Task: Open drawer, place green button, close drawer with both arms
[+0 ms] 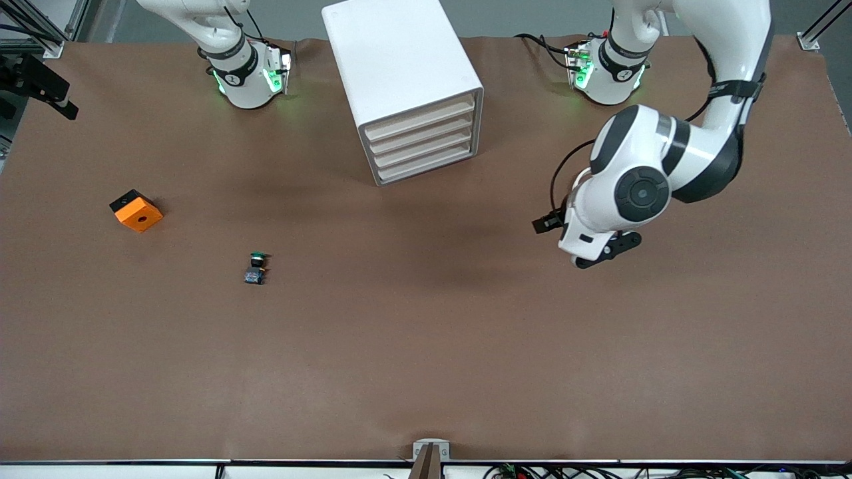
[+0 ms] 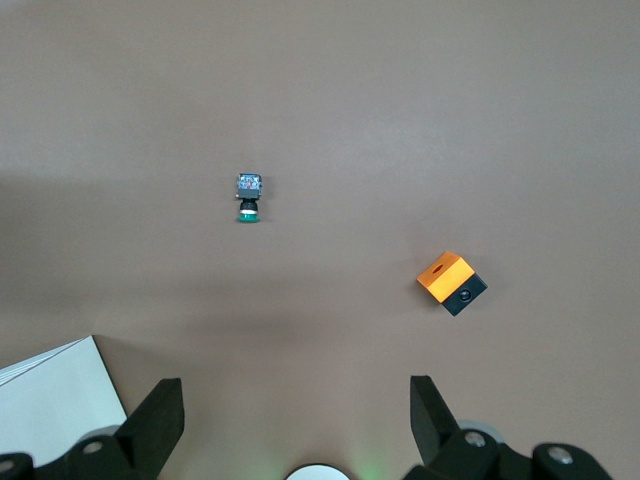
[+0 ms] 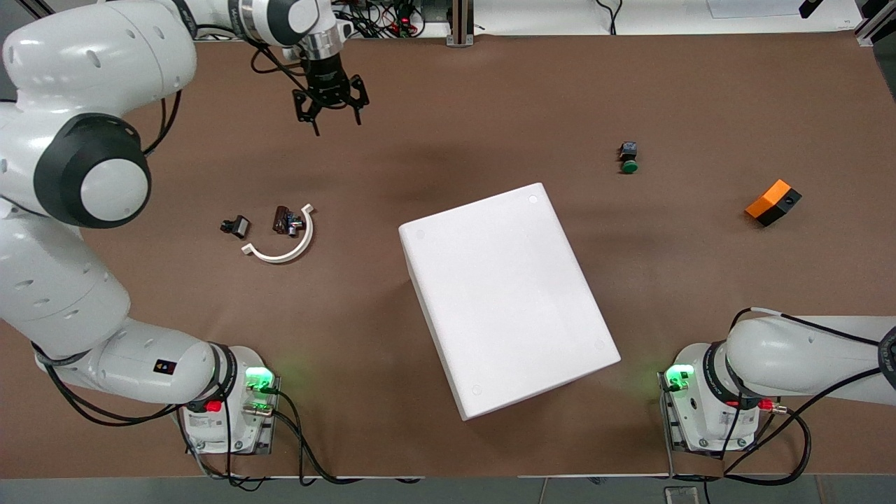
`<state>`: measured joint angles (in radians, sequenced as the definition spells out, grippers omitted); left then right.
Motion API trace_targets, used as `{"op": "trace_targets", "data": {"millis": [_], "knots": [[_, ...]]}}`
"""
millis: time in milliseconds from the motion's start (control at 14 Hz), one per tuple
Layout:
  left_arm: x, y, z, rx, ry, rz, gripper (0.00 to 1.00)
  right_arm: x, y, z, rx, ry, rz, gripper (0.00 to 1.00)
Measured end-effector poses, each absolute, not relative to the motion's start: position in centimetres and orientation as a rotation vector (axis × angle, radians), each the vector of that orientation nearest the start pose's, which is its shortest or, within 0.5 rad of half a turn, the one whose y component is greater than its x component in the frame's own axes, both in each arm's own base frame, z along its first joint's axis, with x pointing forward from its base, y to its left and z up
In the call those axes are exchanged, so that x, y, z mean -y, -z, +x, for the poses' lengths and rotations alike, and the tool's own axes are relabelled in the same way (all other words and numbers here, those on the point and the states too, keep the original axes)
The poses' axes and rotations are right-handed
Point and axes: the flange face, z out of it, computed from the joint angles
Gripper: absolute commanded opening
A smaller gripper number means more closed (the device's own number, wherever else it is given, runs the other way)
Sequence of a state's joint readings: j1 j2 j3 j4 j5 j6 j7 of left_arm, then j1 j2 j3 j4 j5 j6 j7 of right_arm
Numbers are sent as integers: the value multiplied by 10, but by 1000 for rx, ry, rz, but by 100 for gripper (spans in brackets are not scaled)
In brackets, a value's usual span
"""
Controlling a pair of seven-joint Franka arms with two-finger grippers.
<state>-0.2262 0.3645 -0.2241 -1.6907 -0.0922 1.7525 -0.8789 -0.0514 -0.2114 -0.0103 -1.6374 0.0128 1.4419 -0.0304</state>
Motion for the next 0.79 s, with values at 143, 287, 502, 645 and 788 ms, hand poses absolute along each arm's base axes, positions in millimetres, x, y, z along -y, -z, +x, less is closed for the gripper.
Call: {"op": "trace_targets", "data": {"millis": [143,287,502,645,788], "knots": [[285,-361,563,829,-559,-2936,100,28,-687,474,-46,13,-3127,100],[304,-350,567,1004,-624,-2878,100,27,-677,481,-40,-23,-3126,100],[328,-331,572,1229,-710,-2765,100,23,-654,497,-25,-98,-3123,100],[342,-315,572,1353,-737,-2660,100,19,-633,510,-12,-159,-3124,100],[350,-296,570,1489,-792,-2516,100,23,-601,528,-21,-256,-3121,100]]}}
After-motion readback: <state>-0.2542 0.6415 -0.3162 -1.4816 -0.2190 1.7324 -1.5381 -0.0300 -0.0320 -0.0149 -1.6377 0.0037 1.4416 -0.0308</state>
